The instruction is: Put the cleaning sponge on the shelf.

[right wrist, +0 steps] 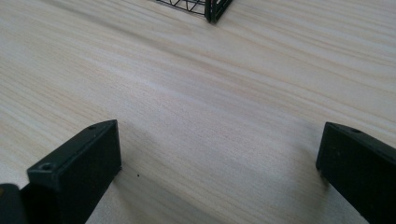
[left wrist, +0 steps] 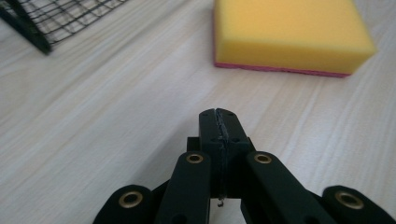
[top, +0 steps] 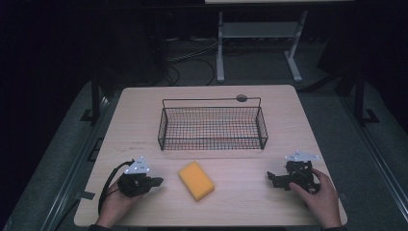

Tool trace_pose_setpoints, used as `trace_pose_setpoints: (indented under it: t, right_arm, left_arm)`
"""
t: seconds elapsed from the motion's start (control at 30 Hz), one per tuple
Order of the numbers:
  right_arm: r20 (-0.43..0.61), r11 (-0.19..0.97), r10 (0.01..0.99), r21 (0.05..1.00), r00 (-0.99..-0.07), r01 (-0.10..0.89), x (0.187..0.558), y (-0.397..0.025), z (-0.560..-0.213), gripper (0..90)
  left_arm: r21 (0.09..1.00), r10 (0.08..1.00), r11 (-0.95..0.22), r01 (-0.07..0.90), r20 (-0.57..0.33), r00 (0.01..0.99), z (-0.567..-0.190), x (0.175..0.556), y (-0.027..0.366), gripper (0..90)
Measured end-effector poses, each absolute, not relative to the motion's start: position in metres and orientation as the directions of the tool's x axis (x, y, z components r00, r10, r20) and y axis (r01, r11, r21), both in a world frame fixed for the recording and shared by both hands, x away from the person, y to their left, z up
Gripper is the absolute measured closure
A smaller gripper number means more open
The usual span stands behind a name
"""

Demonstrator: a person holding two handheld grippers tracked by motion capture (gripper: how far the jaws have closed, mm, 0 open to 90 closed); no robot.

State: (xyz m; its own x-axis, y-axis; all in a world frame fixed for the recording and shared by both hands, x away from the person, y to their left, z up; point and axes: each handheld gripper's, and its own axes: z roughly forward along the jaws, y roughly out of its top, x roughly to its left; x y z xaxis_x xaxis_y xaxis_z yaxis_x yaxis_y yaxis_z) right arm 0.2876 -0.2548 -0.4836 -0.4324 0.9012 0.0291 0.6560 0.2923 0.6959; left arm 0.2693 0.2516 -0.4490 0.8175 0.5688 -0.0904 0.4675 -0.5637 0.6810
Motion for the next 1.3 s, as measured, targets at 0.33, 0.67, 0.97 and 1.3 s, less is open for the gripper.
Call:
trace_pose_setpoints:
  t: [0.33, 0.67, 0.97, 1.3]
  right_arm:
    - [0.029, 0.292, 0.901, 0.696, -0.432, 0.656, 0.288, -0.255, -0.484, 0.0]
    - [0.029, 0.292, 0.901, 0.696, -0.433, 0.656, 0.288, -0.255, -0.484, 0.0]
    - [0.029, 0.292, 0.901, 0.696, -0.432, 0.656, 0.288, -0.255, -0.484, 0.0]
    - [0.029, 0.292, 0.901, 0.696, -0.432, 0.656, 0.288, -0.255, -0.484, 0.0]
  left_arm:
    - [0.674, 0.517, -0.592, 0.441, -0.102, 0.85, -0.448, 0.264, 0.234, 89.7]
    - [0.668, 0.459, -0.621, 0.41, -0.115, 0.881, -0.447, 0.259, 0.216, 89.8]
    - [0.672, 0.41, -0.632, 0.385, -0.132, 0.902, -0.448, 0.257, 0.198, 89.7]
    - [0.668, 0.367, -0.651, 0.359, -0.137, 0.92, -0.449, 0.255, 0.18, 89.7]
